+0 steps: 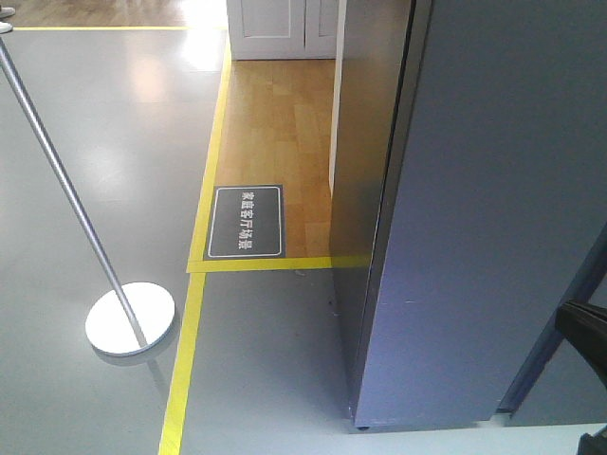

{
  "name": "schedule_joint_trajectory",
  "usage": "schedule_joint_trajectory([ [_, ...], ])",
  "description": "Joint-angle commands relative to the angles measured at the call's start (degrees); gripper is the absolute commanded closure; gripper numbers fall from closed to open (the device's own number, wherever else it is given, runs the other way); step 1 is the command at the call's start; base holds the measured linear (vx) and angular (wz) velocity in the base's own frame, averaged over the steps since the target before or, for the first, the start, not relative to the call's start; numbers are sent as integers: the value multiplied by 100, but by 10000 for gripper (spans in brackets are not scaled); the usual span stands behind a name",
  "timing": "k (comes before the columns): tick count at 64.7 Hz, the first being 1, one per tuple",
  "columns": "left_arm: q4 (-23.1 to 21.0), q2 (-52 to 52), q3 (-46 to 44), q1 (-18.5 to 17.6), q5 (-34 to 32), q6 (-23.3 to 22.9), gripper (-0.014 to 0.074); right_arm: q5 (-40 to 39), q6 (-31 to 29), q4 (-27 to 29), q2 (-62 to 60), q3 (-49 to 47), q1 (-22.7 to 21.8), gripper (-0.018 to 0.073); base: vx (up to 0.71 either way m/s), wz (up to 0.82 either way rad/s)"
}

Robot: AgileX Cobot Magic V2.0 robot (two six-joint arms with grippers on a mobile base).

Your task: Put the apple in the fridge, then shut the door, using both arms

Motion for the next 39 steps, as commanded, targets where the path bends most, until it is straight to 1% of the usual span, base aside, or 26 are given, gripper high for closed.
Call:
schedule_joint_trajectory([
  [1, 6, -88, -92, -23, -390, -42, 602, -183, -43, 209, 28, -150, -12, 562, 0, 0],
  [6, 6, -88, -92, -23, -390, -36, 602, -176, 50, 76, 15, -150, -12, 562, 0, 0],
  [9, 6, -88, -92, -23, -390, -36, 602, -176, 168, -147, -25, -145, -12, 562, 0, 0],
  [13, 6, -88, -92, -23, -390, -36, 602, -188, 530, -527, -99, -145, -12, 562, 0, 0],
  [16, 6, -88, -92, -23, -390, -36, 602, -194, 859, -925, -164, -145, -12, 562, 0, 0],
  [22, 6, -88, -92, -23, -390, -36, 602, -361, 1686, -1606, -330, -126, -12, 562, 0, 0],
  [26, 6, -88, -92, -23, -390, -36, 602, -681, 2168, -1924, -458, -5, -12, 562, 0, 0],
  [31, 6, -88, -92, -23, -390, -36, 602, -1330, 2735, -2198, -663, 265, -12, 562, 0, 0],
  [36, 6, -88, -92, -23, -390, -36, 602, -2004, 3502, -2457, -902, 616, -12, 562, 0, 0],
  [39, 6, -88, -92, -23, -390, -36, 602, -2281, 4040, -2738, -1055, 883, -12, 562, 0, 0],
])
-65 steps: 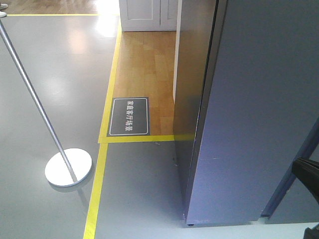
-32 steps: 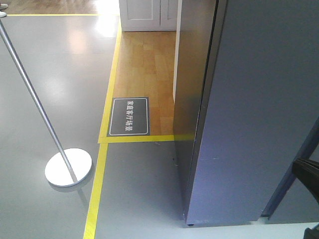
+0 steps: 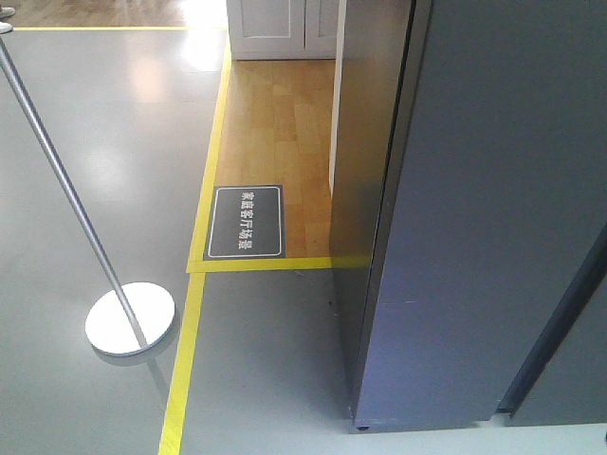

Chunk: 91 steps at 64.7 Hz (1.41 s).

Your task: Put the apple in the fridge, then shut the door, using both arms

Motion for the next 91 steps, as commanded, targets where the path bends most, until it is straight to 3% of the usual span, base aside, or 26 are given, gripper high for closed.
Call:
schedule_joint_trajectory([
  [1, 6, -88, -92, -23, -390, -36, 602, -1083, 1144, -476, -262, 337, -12, 562, 0, 0],
  [19, 6, -88, -92, -23, -390, -36, 602, -1533, 4190, -2804, -1116, 1464, -12, 562, 0, 0],
  [31, 6, -88, -92, -23, -390, -36, 602, -2639, 5281, -3581, -1388, 2180, 181, 562, 0, 0],
  [44, 6, -83, -92, -23, -384, -36, 602, -2923, 5279, -4765, -1419, 2160, 1072, 561, 0, 0],
  [55, 6, -83, -92, -23, -384, -36, 602, -3272, 5147, -5190, -1564, 2160, 1480, 562, 0, 0],
  [76, 6, -83, -92, -23, -384, -36, 602, -3417, 5129, -5139, -1790, 2160, 1454, 562, 0, 0],
  [91, 6, -83, -92, -23, -384, -36, 602, -3458, 5129, -4708, -1790, 2160, 1454, 562, 0, 0],
])
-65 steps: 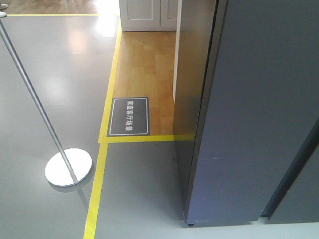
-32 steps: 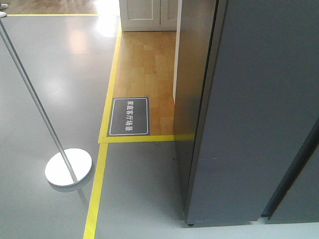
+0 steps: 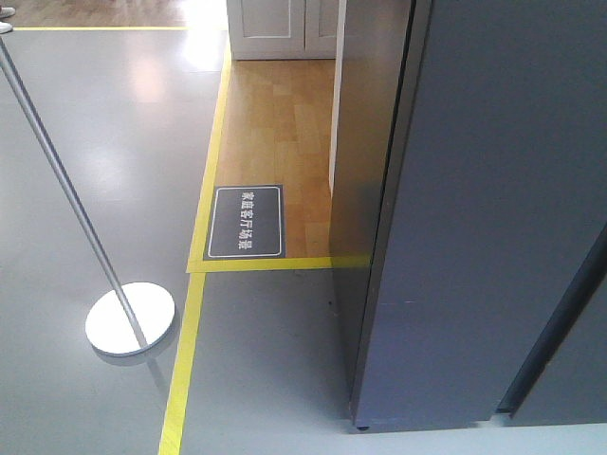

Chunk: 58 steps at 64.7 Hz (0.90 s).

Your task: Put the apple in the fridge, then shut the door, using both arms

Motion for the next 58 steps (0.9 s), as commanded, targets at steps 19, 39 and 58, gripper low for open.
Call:
schedule_joint_trajectory([
  [19, 6, -83, -92, -23, -384, -36, 602, -559, -48, 132, 58, -11, 3, 562, 0, 0],
  [39, 6, -83, -92, -23, -384, -36, 602, -548, -48, 121, 58, -17, 3, 562, 0, 0],
  [58, 6, -83, -92, -23, -384, -36, 602, -548, -48, 121, 58, -17, 3, 562, 0, 0],
])
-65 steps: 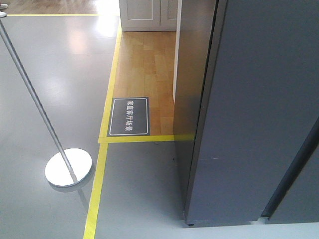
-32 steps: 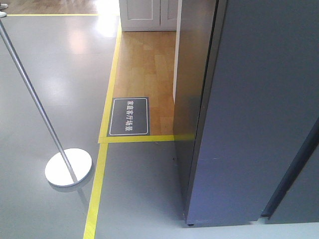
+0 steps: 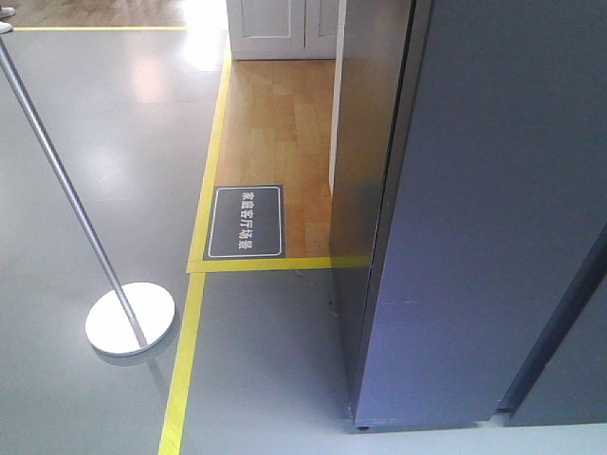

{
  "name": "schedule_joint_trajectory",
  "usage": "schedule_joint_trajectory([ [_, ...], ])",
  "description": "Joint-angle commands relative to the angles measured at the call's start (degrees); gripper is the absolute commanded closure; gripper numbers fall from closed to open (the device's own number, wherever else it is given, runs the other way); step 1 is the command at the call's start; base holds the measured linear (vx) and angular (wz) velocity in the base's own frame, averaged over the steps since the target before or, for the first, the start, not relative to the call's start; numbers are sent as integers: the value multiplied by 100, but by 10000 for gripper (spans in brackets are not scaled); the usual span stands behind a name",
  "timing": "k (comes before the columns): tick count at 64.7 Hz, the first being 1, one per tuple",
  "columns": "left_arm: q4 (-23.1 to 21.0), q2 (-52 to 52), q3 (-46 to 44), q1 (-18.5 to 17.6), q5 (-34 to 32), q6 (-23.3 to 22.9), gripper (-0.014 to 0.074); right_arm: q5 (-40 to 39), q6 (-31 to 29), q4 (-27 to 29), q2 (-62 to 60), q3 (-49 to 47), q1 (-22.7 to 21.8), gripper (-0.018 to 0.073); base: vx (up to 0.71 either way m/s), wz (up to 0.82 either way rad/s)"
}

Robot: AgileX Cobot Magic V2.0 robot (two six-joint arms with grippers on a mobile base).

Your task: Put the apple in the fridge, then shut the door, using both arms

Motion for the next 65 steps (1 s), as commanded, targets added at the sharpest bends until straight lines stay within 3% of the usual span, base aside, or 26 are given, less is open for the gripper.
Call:
schedule_joint_trajectory([
  [1, 6, -83, -92, -23, -384, -36, 602, -451, -48, -9, 58, -17, 3, 562, 0, 0],
  [65, 6, -83, -92, -23, -384, -36, 602, -451, -48, -9, 58, -17, 3, 562, 0, 0],
])
